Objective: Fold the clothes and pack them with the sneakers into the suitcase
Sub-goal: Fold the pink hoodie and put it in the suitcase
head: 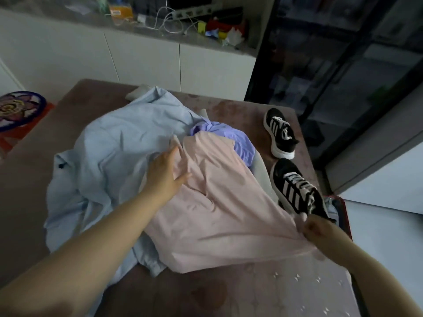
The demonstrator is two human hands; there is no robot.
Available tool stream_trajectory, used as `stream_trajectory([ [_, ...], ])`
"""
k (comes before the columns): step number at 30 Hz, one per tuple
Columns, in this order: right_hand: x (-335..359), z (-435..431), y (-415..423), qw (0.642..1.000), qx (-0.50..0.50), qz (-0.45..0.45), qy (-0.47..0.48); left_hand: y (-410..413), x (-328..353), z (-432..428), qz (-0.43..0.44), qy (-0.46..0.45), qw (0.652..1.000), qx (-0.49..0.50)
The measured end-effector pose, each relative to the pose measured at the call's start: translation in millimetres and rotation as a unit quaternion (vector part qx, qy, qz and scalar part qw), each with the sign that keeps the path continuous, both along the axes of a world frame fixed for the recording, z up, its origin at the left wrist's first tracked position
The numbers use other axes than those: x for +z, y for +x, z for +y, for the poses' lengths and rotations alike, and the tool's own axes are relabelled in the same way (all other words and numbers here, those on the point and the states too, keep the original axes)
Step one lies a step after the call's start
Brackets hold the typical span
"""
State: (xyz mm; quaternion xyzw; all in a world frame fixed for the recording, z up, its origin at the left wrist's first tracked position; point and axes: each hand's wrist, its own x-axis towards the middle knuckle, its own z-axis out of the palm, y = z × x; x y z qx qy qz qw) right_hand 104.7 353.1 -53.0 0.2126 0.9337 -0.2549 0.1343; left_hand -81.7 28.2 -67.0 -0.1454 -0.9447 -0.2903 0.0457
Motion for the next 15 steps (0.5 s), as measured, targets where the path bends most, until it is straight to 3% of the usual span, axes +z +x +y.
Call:
stream_trajectory([
  [3,-9.4,4.1,18.6,0.990,0.090,-0.107,0.009,6.8,-12.4,7.0,-0.082,-0.050,0.992,0.078],
  [6,1.2,-4.1,16.0,0.995,0.063,-0.073,-0.024,13.3,-20.8,1.4,-0.164,-0.033,0.980,0.105],
  [10,18.9,-31.7,-8.3,0.994,0.099,0.019,-0.047,32.8,-13.6,-2.0,-0.011,-0.018,0.998,0.062],
  [13,34.5,-59.2,-35.4,0.978,0.073,0.135,-0.143,60.3,9.9,14.3,0.101,0.047,0.988,-0.110],
  [15,43.9,-74.3,-57.5,0.956,-0.016,0.160,-0.246,90.8,21.8,33.0,0.136,0.023,0.962,-0.237],
])
